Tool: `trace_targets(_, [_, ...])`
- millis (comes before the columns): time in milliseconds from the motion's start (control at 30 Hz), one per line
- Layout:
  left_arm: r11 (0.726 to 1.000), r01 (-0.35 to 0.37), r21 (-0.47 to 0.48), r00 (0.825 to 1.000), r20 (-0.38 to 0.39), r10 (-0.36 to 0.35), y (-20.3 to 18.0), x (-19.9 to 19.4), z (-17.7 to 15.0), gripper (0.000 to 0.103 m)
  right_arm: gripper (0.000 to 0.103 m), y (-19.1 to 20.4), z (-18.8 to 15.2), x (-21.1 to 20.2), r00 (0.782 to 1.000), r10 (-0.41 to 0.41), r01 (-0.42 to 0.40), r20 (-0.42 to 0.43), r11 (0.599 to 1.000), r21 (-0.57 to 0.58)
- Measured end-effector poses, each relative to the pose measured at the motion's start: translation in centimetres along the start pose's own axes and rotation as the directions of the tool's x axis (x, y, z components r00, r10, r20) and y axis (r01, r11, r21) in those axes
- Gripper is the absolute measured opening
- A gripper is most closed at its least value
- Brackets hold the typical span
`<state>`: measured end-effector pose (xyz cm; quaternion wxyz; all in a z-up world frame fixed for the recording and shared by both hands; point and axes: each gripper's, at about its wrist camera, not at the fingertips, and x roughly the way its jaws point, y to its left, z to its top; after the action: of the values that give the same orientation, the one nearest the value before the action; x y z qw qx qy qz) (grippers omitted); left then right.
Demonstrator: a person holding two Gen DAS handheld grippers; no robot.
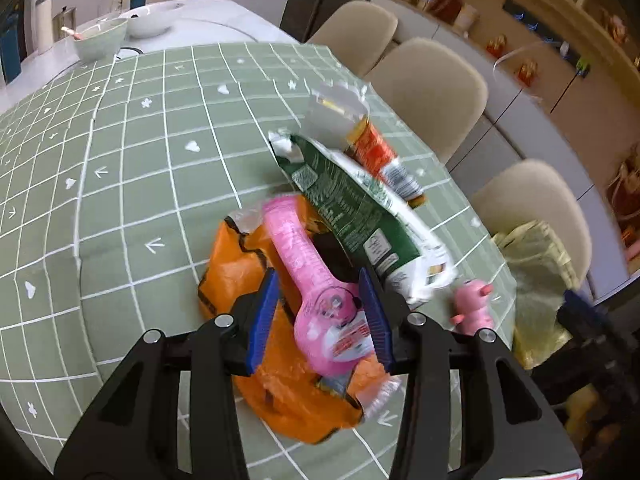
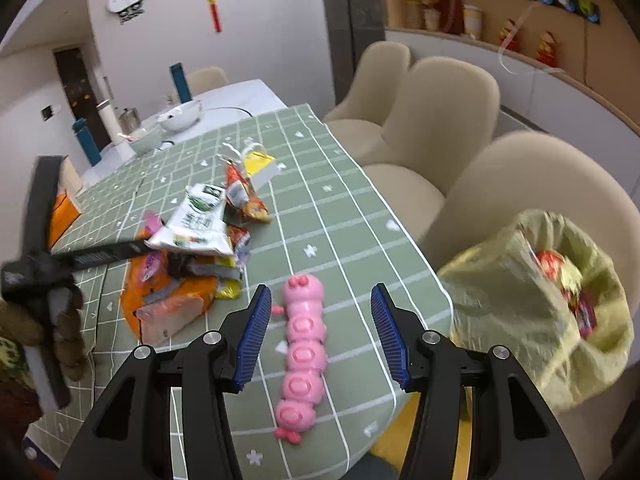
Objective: Collect trash
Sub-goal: 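Move both open grippers back over the remaining trash on the table, then grasp the red sausage stick with the right gripper while the left grasps the pink candy wrapper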
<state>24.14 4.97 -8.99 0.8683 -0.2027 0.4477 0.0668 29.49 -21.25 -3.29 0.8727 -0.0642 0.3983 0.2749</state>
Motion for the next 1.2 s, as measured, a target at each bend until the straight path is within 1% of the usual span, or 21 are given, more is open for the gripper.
trace_targets(67, [0.999, 0.031, -0.016, 0.999, -0.019, -0.031, 0.1, 0.4, -0.3, 0.04, 0.049, 0.3, 1.5, 0.9, 1.0, 0.02, -0.02, 0.006, 1.0, -0.021])
trace_targets(133, [0.998, 0.055, -0.01, 0.998, -0.024, -0.055, 0.2, 0.2, -0.6, 0.04, 0.049, 0.7, 3.2, 1.9, 0.999, 0.052, -0.051, 0.007, 0.998, -0.044])
trace_targets(233, [0.996, 0.092, -0.002, 0.995, -0.026, -0.092, 0.6, -0.7, -0.9, 0.04, 0.049, 2.2, 6.1, 4.5, 0.991, 0.136, -0.136, -0.009, 0.987, -0.089])
trace_targets(267, [0.995, 0.098, 0.001, 0.995, -0.023, -0.098, 0.7, -1.1, -0.9, 0.04, 0.049, 3.1, 7.2, 5.9, 0.985, 0.168, -0.17, -0.025, 0.979, -0.114])
trace_targets(333, [0.995, 0.096, 0.012, 0.995, -0.008, -0.096, 1.1, -2.2, -1.1, 0.04, 0.049, 4.8, 8.8, 8.8, 0.978, 0.2, -0.207, -0.06, 0.966, -0.155])
trace_targets(400, [0.996, 0.084, 0.006, 0.996, 0.01, -0.084, 1.6, -3.1, -1.1, 0.04, 0.049, 6.0, 9.7, 11.4, 0.974, 0.208, -0.222, -0.095, 0.959, -0.176])
trace_targets(433, [0.997, 0.083, -0.005, 0.996, 0.012, -0.083, 1.9, -3.4, -1.1, 0.04, 0.049, 6.6, 10.2, 13.3, 0.971, 0.205, -0.225, -0.121, 0.957, -0.184])
trace_targets(500, [0.996, 0.085, -0.026, 0.996, 0.013, -0.085, 2.4, -4.0, -1.3, 0.04, 0.049, 7.2, 10.6, 15.5, 0.967, 0.203, -0.231, -0.155, 0.954, -0.189])
trace_targets(533, [0.996, 0.083, -0.031, 0.996, 0.014, -0.083, 2.5, -4.1, -1.4, 0.04, 0.049, 7.4, 10.7, 16.7, 0.959, 0.217, -0.25, -0.183, 0.95, -0.187])
trace_targets(567, [0.996, 0.081, -0.033, 0.997, 0.015, -0.081, 2.7, -4.2, -1.4, 0.04, 0.041, 7.5, 10.6, 17.3, 0.95, 0.234, -0.272, -0.204, 0.945, -0.183])
trace_targets(600, [0.997, 0.075, -0.033, 0.997, 0.011, -0.075, 2.8, -4.2, -1.6, 0.04, 0.02, 7.5, 10.5, 17.8, 0.936, 0.259, -0.303, -0.239, 0.937, -0.174])
trace_targets(633, [0.997, 0.068, -0.028, 0.998, 0.007, -0.068, 2.9, -4.2, -1.6, 0.04, 0.016, 7.5, 10.5, 17.9, 0.928, 0.265, -0.315, -0.261, 0.934, -0.171])
trace_targets(667, [0.998, 0.059, -0.016, 0.998, 0.002, -0.059, 2.8, -4.3, -1.8, 0.04, 0.015, 7.4, 10.3, 17.1, 0.935, 0.258, -0.305, -0.242, 0.935, -0.183])
trace_targets(700, [0.998, 0.055, -0.006, 0.998, 0.0, -0.055, 2.7, -4.4, -2.1, 0.04, 0.013, 7.1, 10.2, 16.2, 0.941, 0.256, -0.299, -0.223, 0.935, -0.191])
trace_targets(733, [0.999, 0.053, 0.005, 0.999, -0.001, -0.053, 2.7, -4.4, -2.2, 0.04, 0.012, 6.8, 10.1, 15.3, 0.943, 0.259, -0.299, -0.211, 0.936, -0.187])
trace_targets(800, [0.998, 0.056, 0.023, 0.998, -0.002, -0.056, 2.4, -4.3, -2.5, 0.04, 0.01, 5.6, 10.0, 13.0, 0.948, 0.262, -0.289, -0.179, 0.946, -0.149])
trace_targets(933, [0.999, 0.051, 0.011, 0.999, 0.0, -0.051, 2.3, -3.9, -2.7, 0.04, 0.01, 3.6, 9.1, 8.5, 0.969, 0.218, -0.23, -0.114, 0.967, -0.109])
trace_targets(967, [0.999, 0.046, 0.002, 0.999, 0.003, -0.046, 2.4, -3.6, -2.6, 0.04, 0.01, 3.1, 8.4, 7.1, 0.975, 0.203, -0.212, -0.096, 0.972, -0.104])
trace_targets(1100, [0.999, 0.028, -0.019, 0.999, -0.023, -0.028, 2.3, -2.1, -2.3, 0.04, 0.01, 1.5, 6.2, 3.9, 0.985, 0.161, -0.164, -0.053, 0.985, -0.06])
trace_targets(1200, [1.0, 0.008, 0.005, 1.0, -0.027, -0.007, 1.7, -1.2, -2.2, 0.04, 0.01, 0.7, 4.4, 2.3, 0.989, 0.145, -0.145, -0.031, 0.989, -0.025])
